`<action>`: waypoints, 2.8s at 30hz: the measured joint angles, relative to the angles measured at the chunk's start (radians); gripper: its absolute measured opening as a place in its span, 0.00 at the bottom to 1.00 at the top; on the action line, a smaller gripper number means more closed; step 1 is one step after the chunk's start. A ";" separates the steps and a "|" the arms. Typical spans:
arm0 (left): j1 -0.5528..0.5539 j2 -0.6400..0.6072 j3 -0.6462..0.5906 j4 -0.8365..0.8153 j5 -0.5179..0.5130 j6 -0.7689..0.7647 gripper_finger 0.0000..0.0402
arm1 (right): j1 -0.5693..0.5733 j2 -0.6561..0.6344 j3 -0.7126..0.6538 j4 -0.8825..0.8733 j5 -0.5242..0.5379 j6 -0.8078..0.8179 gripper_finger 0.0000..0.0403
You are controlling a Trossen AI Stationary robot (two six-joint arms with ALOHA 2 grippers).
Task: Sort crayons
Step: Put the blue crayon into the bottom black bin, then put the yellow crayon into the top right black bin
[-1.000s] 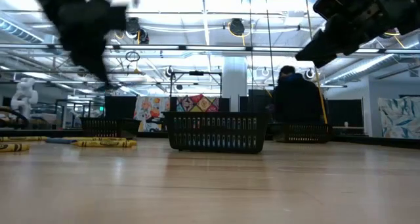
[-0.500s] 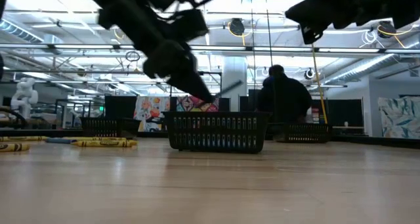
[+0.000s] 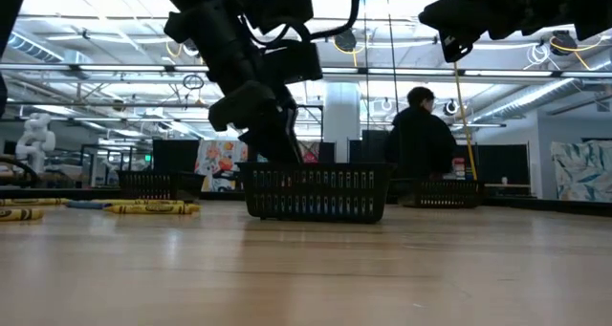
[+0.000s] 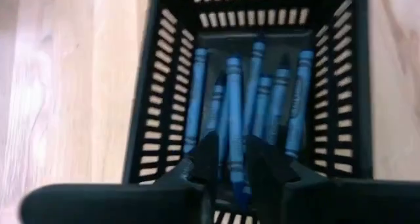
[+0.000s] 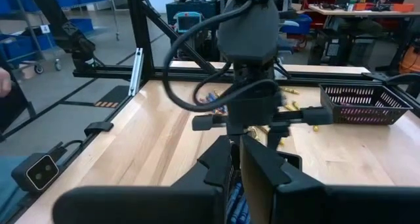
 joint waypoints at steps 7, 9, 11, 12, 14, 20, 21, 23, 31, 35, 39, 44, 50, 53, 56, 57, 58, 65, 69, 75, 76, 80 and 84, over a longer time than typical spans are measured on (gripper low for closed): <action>0.006 -0.040 0.010 -0.182 -0.029 -0.071 0.32 | 0.000 0.000 0.000 -0.002 0.000 0.000 0.06; -0.007 -0.089 0.011 -0.291 -0.054 -0.165 0.33 | 0.000 0.000 0.000 -0.006 0.000 0.000 0.06; -0.026 -0.135 0.011 -0.372 -0.066 -0.249 0.33 | 0.000 0.000 0.000 -0.006 0.001 0.000 0.06; -0.042 -0.162 0.004 -0.406 -0.081 -0.292 0.33 | 0.000 0.000 0.000 -0.007 0.001 0.000 0.06; -0.082 -0.215 -0.015 -0.484 -0.127 -0.369 0.33 | 0.000 0.000 0.000 -0.006 0.001 0.000 0.06; -0.230 -0.353 -0.071 -0.556 -0.397 -0.626 0.33 | 0.000 0.007 0.000 -0.009 0.001 0.000 0.06; -0.258 -0.374 -0.083 -0.560 -0.431 -0.669 0.33 | 0.000 0.008 0.000 -0.008 0.001 0.000 0.06; -0.313 -0.407 -0.110 -0.568 -0.479 -0.741 0.33 | -0.001 0.009 0.000 -0.011 0.001 0.002 0.06; -0.490 -0.431 -0.300 -0.476 -0.507 -1.044 0.33 | -0.001 0.010 0.000 -0.029 0.001 0.008 0.06; -0.542 -0.426 -0.434 -0.299 -0.509 -1.131 0.33 | -0.001 0.010 0.000 -0.029 0.001 0.008 0.06; -0.545 -0.427 -0.529 -0.133 -0.561 -1.096 0.33 | -0.001 0.010 0.000 -0.028 0.001 0.008 0.06; -0.485 -0.427 -0.615 0.041 -0.539 -0.951 0.33 | -0.001 0.010 0.000 -0.022 0.001 0.008 0.06; -0.389 -0.427 -0.706 0.204 -0.502 -0.849 0.33 | -0.001 0.010 0.000 -0.022 0.002 0.021 0.06; -0.358 -0.427 -0.716 0.216 -0.447 -0.809 0.33 | -0.001 0.010 0.000 -0.022 0.002 0.026 0.06; -0.338 -0.427 -0.722 0.242 -0.370 -0.762 0.30 | -0.001 0.010 0.000 -0.022 0.002 0.026 0.06; -0.335 -0.427 -0.722 0.249 -0.353 -0.746 0.28 | -0.001 0.010 0.000 -0.022 0.002 0.026 0.06; -0.331 -0.427 -0.722 0.258 -0.340 -0.737 0.27 | -0.001 0.010 0.000 -0.022 0.002 0.026 0.06; -0.304 -0.409 -0.722 0.258 -0.331 -0.717 0.11 | -0.001 0.010 0.000 -0.023 0.002 0.024 0.06; -0.292 -0.377 -0.719 0.275 -0.297 -0.739 0.04 | -0.001 0.010 0.000 -0.029 0.002 0.024 0.06; -0.325 -0.403 -0.700 0.260 -0.245 -0.792 0.02 | -0.001 0.010 0.000 -0.041 0.002 0.023 0.06; -0.332 -0.415 -0.688 0.238 -0.231 -0.788 0.01 | -0.001 0.010 0.000 -0.041 0.002 0.023 0.06; -0.356 -0.480 -0.599 0.115 -0.244 -0.764 0.01 | -0.001 0.024 0.000 -0.014 -0.003 0.023 0.06; -0.379 -0.513 -0.489 -0.056 -0.353 -0.731 0.00 | 0.000 0.097 0.000 0.075 -0.106 0.011 0.06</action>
